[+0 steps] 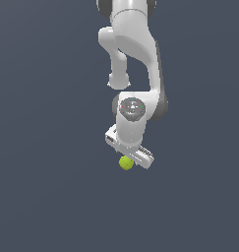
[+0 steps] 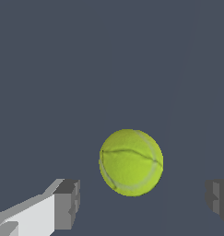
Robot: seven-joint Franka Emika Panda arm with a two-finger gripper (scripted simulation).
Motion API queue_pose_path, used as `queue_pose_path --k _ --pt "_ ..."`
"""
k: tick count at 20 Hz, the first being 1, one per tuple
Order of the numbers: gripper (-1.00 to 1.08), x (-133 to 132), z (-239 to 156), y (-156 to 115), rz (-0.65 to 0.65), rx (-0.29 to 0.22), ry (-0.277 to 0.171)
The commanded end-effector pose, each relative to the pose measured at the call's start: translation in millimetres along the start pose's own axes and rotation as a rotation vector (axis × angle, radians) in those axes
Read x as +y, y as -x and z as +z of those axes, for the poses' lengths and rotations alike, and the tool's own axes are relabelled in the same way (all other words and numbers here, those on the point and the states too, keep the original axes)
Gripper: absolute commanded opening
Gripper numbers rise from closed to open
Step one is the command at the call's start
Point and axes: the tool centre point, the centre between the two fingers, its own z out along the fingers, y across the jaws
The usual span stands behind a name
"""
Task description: Pick up the object and move it to a goal position.
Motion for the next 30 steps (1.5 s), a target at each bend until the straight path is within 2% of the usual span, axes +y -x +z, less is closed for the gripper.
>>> queue_pose_path --k 1,7,16,22,23,30 --pt "1.00 0 2 -1 0.015 0.001 0.001" --pt "1.00 0 5 -1 0.013 0.000 0.001" --pt "1.00 0 47 0 0.017 0.001 0.001" --pt "1.00 0 52 -1 0.018 0.001 0.001" --pt "-1.00 0 52 -1 0.018 0.001 0.001" --pt "-1.00 0 52 -1 0.018 0.001 0.001"
